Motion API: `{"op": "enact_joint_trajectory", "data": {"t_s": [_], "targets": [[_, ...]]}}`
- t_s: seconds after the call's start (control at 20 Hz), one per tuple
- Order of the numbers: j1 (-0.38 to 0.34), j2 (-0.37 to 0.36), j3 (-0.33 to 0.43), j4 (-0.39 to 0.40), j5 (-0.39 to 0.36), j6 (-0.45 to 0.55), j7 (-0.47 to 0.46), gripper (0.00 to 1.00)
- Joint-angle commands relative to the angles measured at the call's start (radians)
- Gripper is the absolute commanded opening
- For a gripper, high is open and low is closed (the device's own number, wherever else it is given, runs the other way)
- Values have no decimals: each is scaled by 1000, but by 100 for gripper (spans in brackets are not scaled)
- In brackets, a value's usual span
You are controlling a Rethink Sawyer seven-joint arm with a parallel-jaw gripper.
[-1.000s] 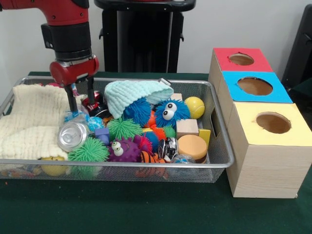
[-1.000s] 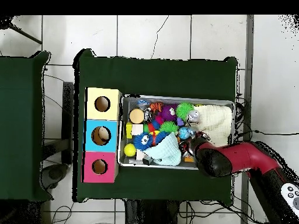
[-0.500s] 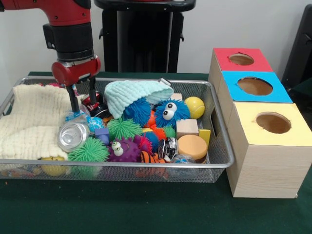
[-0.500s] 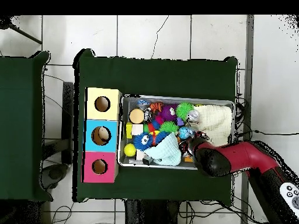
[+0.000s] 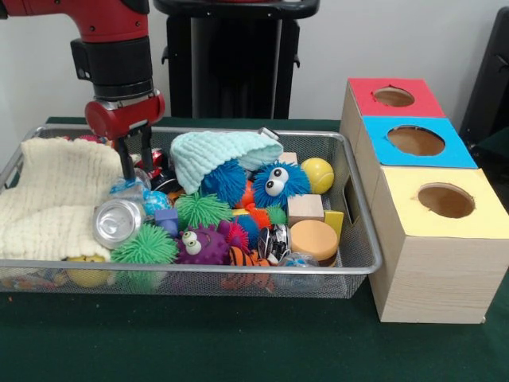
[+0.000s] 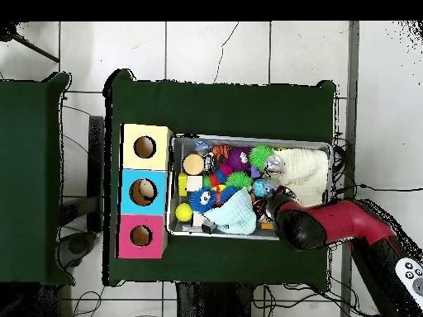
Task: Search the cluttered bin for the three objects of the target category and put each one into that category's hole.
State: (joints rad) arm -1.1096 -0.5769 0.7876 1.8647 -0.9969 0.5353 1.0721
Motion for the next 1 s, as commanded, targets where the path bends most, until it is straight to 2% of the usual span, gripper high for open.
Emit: {"op": "enact_joint_trajectory", "data": {"t_s": [0.05,0.55,1.0], "targets": [[-3,28,21,-18,15,144,-290,0],[12,21,11,-18,3,130,-259,0],[-8,13,22,-6,17,138,-281,0]]}}
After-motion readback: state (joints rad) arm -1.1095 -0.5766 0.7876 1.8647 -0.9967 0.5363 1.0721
